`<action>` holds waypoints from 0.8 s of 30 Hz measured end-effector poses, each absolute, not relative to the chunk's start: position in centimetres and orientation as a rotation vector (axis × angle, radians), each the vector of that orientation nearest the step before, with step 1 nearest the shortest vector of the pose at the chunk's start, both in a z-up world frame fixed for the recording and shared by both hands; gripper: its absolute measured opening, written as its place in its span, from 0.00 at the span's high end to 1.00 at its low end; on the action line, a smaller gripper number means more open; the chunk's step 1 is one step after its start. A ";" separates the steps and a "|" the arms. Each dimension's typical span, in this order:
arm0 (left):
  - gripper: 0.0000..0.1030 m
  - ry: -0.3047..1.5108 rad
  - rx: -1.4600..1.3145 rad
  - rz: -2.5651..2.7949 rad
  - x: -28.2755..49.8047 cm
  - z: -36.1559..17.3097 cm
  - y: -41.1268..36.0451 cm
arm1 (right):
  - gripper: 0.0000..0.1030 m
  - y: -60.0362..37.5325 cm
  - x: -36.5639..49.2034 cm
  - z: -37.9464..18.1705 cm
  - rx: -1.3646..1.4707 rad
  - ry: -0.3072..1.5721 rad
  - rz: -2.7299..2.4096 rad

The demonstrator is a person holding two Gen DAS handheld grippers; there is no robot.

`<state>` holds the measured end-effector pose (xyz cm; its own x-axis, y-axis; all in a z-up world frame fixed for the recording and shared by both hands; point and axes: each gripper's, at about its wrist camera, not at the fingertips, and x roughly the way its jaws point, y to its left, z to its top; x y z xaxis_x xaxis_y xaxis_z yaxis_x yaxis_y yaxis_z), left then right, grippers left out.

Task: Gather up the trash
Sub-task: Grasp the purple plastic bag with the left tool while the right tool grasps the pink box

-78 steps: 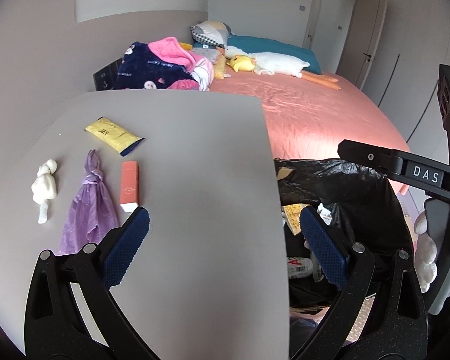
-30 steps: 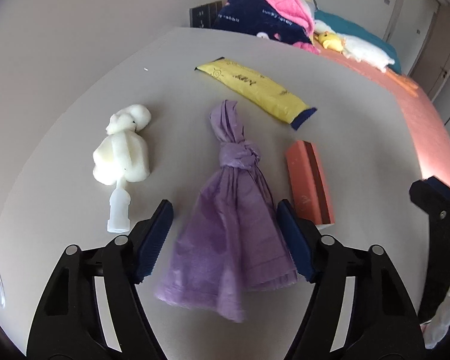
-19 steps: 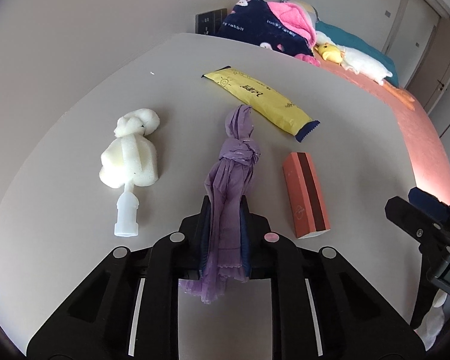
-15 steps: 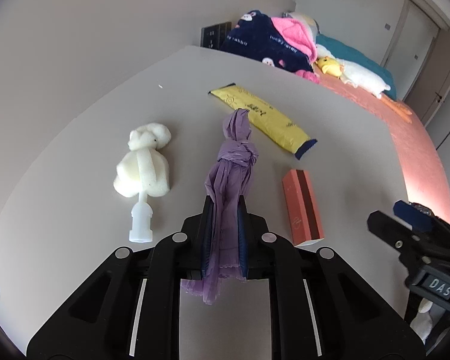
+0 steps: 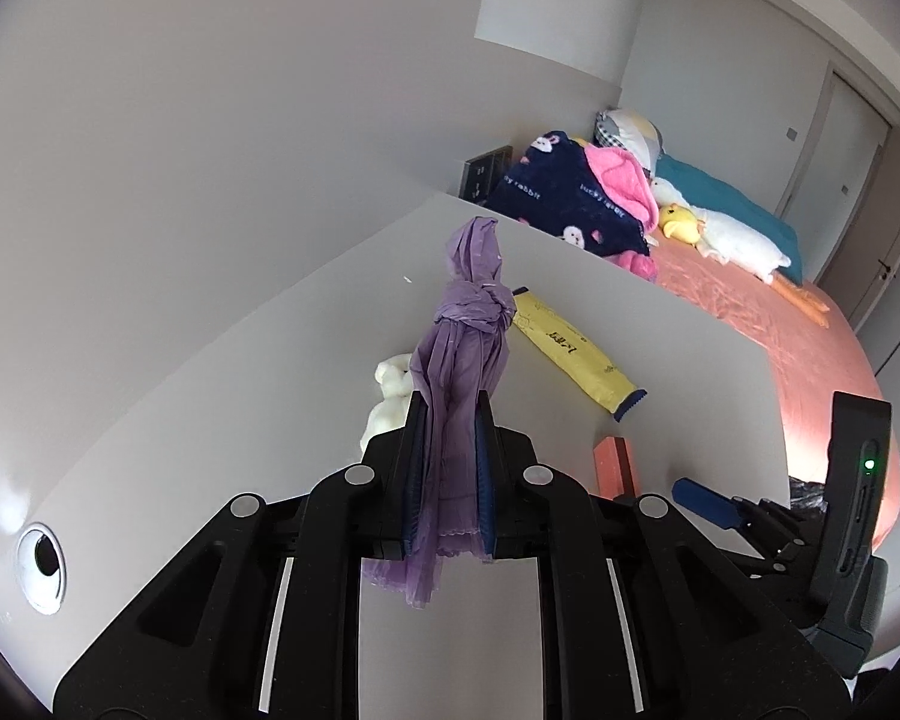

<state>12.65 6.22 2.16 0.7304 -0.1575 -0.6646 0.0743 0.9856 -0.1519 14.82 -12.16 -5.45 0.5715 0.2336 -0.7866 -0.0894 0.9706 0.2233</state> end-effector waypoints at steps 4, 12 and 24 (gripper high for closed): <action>0.86 0.745 -0.121 -0.120 12.8 2.1 6.5 | 0.47 -11.1 15.6 -5.9 0.145 0.952 0.179; 0.86 0.760 -0.097 -0.127 13.0 1.6 5.7 | 0.80 -11.0 15.4 -5.8 0.105 0.961 0.174; 0.86 0.753 -0.040 -0.148 11.9 1.6 3.3 | 0.80 -13.1 13.4 -3.2 0.110 0.906 0.188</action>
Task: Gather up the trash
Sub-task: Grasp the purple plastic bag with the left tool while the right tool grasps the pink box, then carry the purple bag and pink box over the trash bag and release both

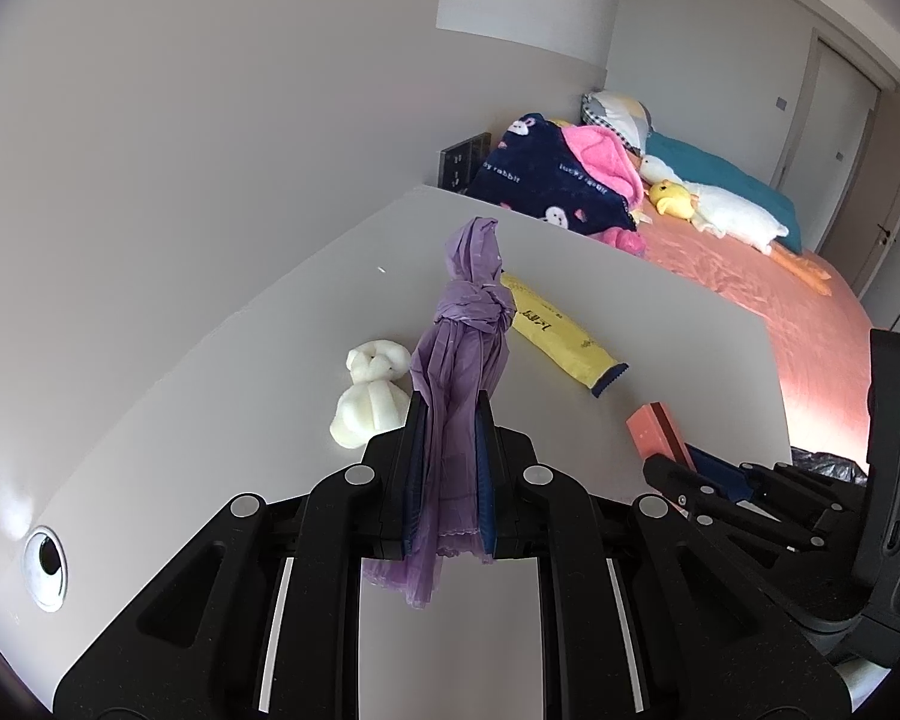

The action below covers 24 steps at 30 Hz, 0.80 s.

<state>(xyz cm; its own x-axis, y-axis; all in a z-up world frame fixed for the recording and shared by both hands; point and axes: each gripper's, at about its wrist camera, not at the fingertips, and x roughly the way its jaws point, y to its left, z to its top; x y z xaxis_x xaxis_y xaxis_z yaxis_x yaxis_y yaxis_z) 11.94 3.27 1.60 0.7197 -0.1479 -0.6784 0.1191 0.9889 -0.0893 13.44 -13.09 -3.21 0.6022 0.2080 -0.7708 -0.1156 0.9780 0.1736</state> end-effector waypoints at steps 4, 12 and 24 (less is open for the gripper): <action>0.86 0.757 -0.036 -0.160 11.2 1.6 2.4 | 0.80 -14.0 12.8 -2.3 0.115 0.890 0.187; 0.86 0.762 -0.028 -0.175 9.7 1.9 1.1 | 0.80 -15.5 11.0 -0.9 0.124 0.864 0.180; 0.86 0.761 0.001 -0.234 7.4 2.7 -2.7 | 0.80 -19.4 8.1 0.8 0.158 0.823 0.147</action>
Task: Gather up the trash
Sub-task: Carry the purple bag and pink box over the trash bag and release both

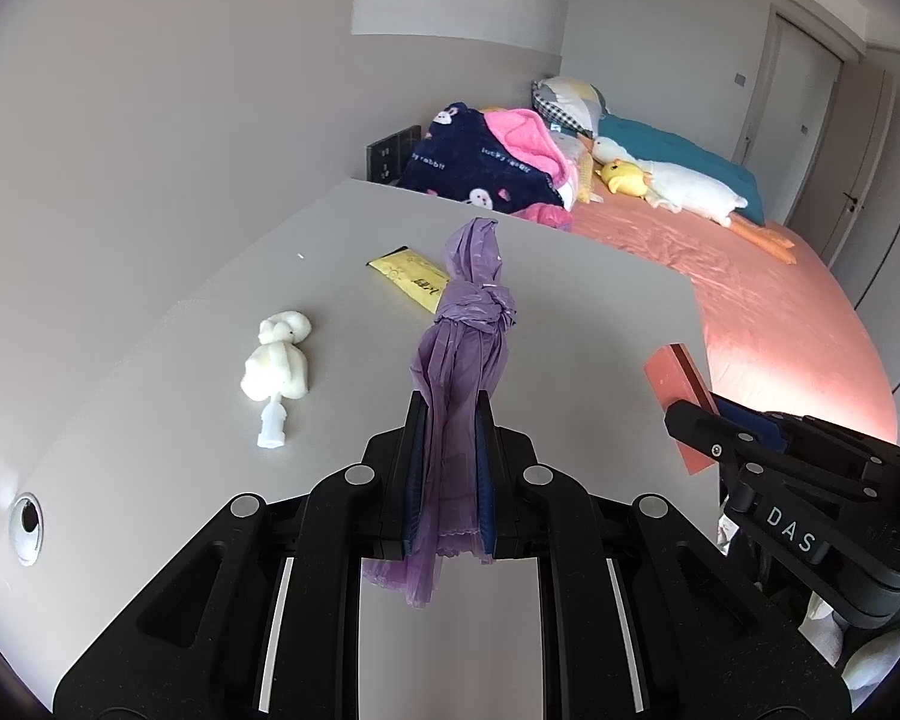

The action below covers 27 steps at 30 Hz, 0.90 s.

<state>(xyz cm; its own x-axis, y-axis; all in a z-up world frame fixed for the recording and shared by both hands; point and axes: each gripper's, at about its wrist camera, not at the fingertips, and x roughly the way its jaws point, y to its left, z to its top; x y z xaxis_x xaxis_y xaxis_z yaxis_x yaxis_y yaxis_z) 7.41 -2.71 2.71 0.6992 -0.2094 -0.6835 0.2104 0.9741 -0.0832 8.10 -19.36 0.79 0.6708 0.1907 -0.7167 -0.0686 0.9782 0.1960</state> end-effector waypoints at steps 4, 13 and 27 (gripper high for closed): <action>0.86 0.763 0.015 -0.258 6.8 2.9 -4.4 | 0.80 -21.1 7.0 1.2 0.173 0.808 0.128; 0.86 0.767 0.059 -0.315 5.6 3.1 -8.5 | 0.80 -25.0 4.7 1.8 0.205 0.781 0.074; 0.86 0.792 0.123 -0.445 3.6 2.5 -15.3 | 0.80 -31.3 1.6 2.2 0.253 0.760 -0.030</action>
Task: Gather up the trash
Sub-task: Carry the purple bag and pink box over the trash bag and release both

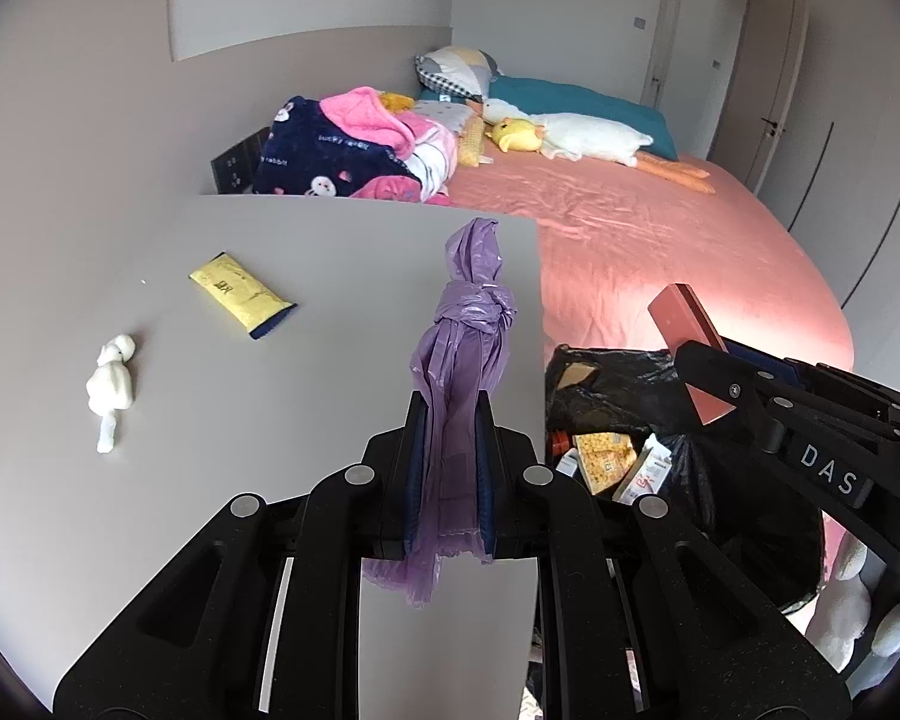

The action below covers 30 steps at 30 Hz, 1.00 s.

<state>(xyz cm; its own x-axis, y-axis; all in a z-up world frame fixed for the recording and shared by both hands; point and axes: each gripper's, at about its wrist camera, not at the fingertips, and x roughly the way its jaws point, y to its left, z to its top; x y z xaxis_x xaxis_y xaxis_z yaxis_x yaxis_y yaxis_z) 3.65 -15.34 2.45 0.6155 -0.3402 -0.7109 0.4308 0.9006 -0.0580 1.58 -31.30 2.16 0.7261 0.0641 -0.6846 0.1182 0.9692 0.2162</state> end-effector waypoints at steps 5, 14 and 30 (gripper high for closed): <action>0.86 0.802 0.141 -0.484 3.1 2.0 -17.3 | 0.80 -33.2 0.5 2.0 0.266 0.757 -0.064; 0.86 0.816 0.170 -0.556 1.7 1.6 -20.3 | 0.80 -36.3 -1.3 2.0 0.293 0.743 -0.124; 0.86 0.853 0.223 -0.698 -0.3 0.3 -25.5 | 0.80 -41.8 -4.6 1.2 0.342 0.735 -0.238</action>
<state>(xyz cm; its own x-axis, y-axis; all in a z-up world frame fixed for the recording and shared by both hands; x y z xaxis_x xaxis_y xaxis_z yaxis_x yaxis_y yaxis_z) -0.33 -25.52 0.26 0.4536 -0.4745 -0.7543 0.6455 0.7585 -0.0890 -4.55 -41.78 1.25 0.7190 -0.0925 -0.6888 0.3295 0.9180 0.2207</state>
